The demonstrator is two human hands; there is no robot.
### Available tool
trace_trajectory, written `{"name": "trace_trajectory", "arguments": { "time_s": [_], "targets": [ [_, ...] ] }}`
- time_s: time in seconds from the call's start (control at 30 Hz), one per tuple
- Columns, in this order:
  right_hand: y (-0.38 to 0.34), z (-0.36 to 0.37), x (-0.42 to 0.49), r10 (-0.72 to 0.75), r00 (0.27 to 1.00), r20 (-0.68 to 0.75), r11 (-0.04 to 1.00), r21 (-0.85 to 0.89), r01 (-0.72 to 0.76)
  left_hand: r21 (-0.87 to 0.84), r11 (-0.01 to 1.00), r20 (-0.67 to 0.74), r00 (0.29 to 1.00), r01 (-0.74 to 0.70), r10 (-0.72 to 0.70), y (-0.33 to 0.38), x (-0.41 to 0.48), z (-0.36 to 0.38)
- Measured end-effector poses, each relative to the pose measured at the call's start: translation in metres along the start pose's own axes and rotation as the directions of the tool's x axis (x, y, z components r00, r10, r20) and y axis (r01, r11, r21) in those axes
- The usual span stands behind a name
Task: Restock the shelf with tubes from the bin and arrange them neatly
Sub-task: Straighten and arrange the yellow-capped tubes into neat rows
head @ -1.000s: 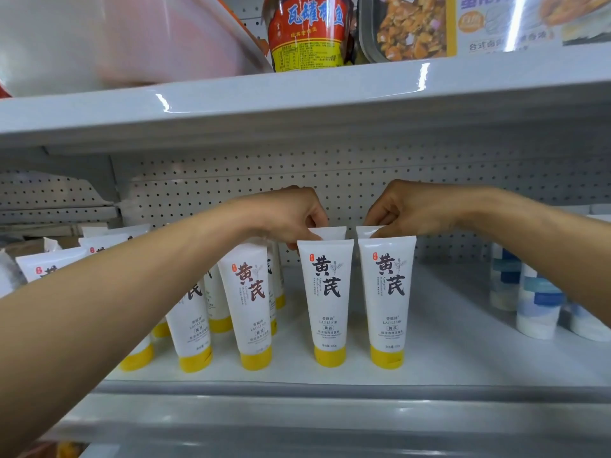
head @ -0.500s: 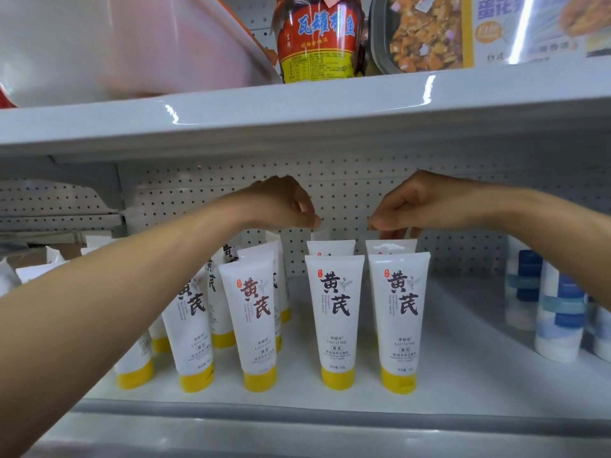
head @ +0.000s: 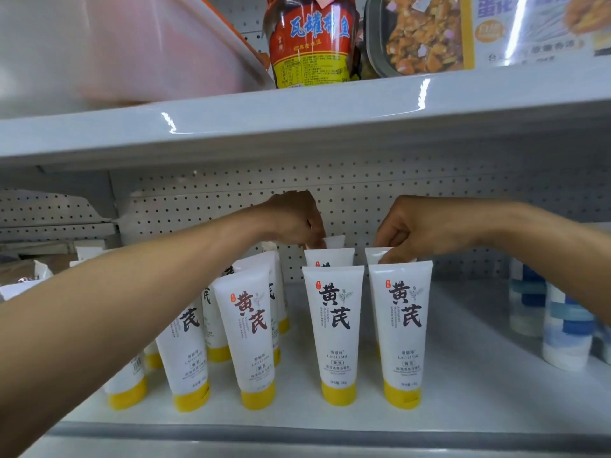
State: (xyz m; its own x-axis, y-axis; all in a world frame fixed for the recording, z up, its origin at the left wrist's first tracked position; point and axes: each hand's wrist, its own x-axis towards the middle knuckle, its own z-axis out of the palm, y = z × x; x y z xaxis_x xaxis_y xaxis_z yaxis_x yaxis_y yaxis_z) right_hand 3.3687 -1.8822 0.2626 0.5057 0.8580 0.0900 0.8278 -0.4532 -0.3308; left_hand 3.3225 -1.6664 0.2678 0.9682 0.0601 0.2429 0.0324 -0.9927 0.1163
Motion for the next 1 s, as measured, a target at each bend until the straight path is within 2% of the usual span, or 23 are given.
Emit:
{"name": "trace_trajectory", "arguments": {
  "time_s": [0.13, 0.47, 0.8, 1.0],
  "targets": [
    [-0.0001, 0.0012, -0.0010, 0.011, 1.000, 0.006, 0.999, 0.034, -0.012, -0.087, 0.996, -0.001, 1.000, -0.029, 0.029, -0.0027, 0.0007, 0.0014],
    [-0.0022, 0.0023, -0.0026, 0.035, 0.999, 0.002, 0.999, 0.012, -0.035, -0.167, 0.984, 0.039, 0.997, -0.058, 0.065, -0.0064, 0.0055, 0.0035],
    [-0.0035, 0.0015, -0.0043, 0.044, 0.999, -0.005, 0.998, 0.037, -0.044, -0.131, 0.989, 0.058, 0.996, -0.063, 0.071, -0.0029, 0.0021, 0.0017],
    [-0.0024, -0.0011, -0.0024, -0.004, 0.994, -0.105, 1.000, 0.020, 0.006, -0.110, 0.993, 0.064, 0.997, -0.034, 0.041, 0.0009, 0.0012, 0.0009]
  ]
}}
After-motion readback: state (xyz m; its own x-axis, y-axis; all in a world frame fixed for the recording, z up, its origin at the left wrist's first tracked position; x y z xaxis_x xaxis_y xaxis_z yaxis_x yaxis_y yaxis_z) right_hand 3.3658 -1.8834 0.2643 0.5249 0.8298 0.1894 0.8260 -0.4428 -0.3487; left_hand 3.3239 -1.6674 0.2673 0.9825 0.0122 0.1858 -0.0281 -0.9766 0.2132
